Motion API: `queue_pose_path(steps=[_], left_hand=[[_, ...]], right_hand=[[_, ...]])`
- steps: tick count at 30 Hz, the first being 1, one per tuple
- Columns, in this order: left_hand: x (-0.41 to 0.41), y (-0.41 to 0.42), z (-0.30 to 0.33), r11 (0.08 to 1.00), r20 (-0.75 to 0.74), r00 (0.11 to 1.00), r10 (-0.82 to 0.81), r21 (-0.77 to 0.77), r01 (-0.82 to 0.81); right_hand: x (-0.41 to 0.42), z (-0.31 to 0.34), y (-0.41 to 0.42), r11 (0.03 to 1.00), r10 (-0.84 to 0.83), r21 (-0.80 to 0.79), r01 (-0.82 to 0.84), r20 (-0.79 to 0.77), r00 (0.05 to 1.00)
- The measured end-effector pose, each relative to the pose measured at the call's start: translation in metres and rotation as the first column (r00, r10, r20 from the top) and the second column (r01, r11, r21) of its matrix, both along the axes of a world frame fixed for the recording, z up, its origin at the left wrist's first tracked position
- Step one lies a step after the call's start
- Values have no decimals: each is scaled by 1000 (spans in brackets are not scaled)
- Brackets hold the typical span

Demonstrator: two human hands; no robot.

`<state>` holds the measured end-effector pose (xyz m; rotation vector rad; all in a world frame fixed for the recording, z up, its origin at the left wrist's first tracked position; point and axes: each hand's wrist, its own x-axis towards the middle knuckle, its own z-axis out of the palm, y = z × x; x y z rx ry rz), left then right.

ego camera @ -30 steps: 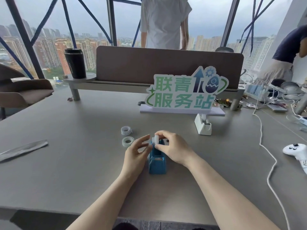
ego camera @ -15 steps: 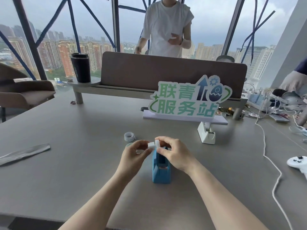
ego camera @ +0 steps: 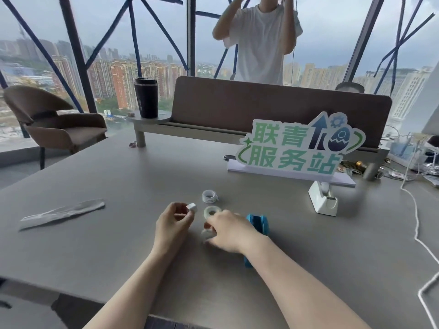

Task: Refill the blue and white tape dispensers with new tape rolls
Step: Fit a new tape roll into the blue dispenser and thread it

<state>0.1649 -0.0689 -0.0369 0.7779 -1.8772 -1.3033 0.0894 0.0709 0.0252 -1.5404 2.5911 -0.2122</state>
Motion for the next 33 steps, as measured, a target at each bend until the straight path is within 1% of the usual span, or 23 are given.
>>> queue_pose_path(steps=[2, 4, 6, 8, 11, 13, 18, 20, 21, 22, 23, 24, 26, 27, 28, 30, 32, 33], left_hand=[[1, 1, -1, 1000, 9, 1000, -5, -12, 5], [3, 2, -2, 1000, 1, 1000, -7, -13, 7], [5, 3, -2, 1000, -8, 1000, -9, -4, 9], [6, 2, 0, 1000, -8, 1000, -15, 3, 15], [8, 0, 1, 999, -28, 999, -28, 24, 29], [9, -1, 0, 999, -34, 999, -36, 36, 37], [9, 0, 1, 998, -12, 999, -46, 32, 47], [9, 2, 2, 998, -12, 998, -55, 31, 55], [10, 2, 2, 998, -17, 998, -61, 30, 61], [10, 2, 2, 997, -24, 997, -68, 34, 69], [10, 3, 3, 996, -35, 996, -80, 44, 81], [9, 4, 4, 993, -49, 994, -97, 56, 99], [6, 10, 8, 983, -84, 984, -154, 83, 161], [2, 15, 12, 975, -104, 977, -186, 104, 197], [-2, 21, 16, 966, -122, 969, -215, 117, 229], [-13, 34, 28, 951, -153, 951, -268, 116, 287], [-24, 48, 40, 941, -179, 935, -307, 89, 326], [-29, 54, 46, 936, -191, 926, -326, 75, 345]], right_hand=[[-4, -1, -1, 1000, -21, -11, 21, 18, 1000], [-15, 1, -4, 989, -93, -108, 98, 50, 994], [-31, 3, -7, 972, -160, -168, 163, 28, 987], [-41, 2, -13, 978, -178, -112, 178, 4, 984], [-46, -3, -24, 986, -166, 9, 166, 57, 984], [-45, -7, -29, 987, -161, 34, 159, 69, 985], [-44, -16, -36, 988, -151, 25, 150, 39, 988], [-44, -14, -34, 988, -149, -33, 149, 27, 989], [-44, -11, -32, 983, -152, -100, 156, 43, 987], [-44, -7, -27, 963, -169, -193, 186, 99, 981], [-44, -1, -21, 926, -186, -291, 239, 197, 963], [-44, 3, -13, 875, -182, -377, 304, 326, 928], [-46, 11, 5, 769, -70, -490, 412, 576, 815], [-46, 13, 14, 728, 2, -519, 449, 656, 755], [-47, 15, 23, 696, 55, -533, 481, 708, 705], [-48, 16, 38, 652, 116, -540, 532, 765, 634], [-48, 17, 50, 633, 148, -536, 558, 792, 593], [-48, 18, 55, 638, 153, -534, 554, 794, 589]])
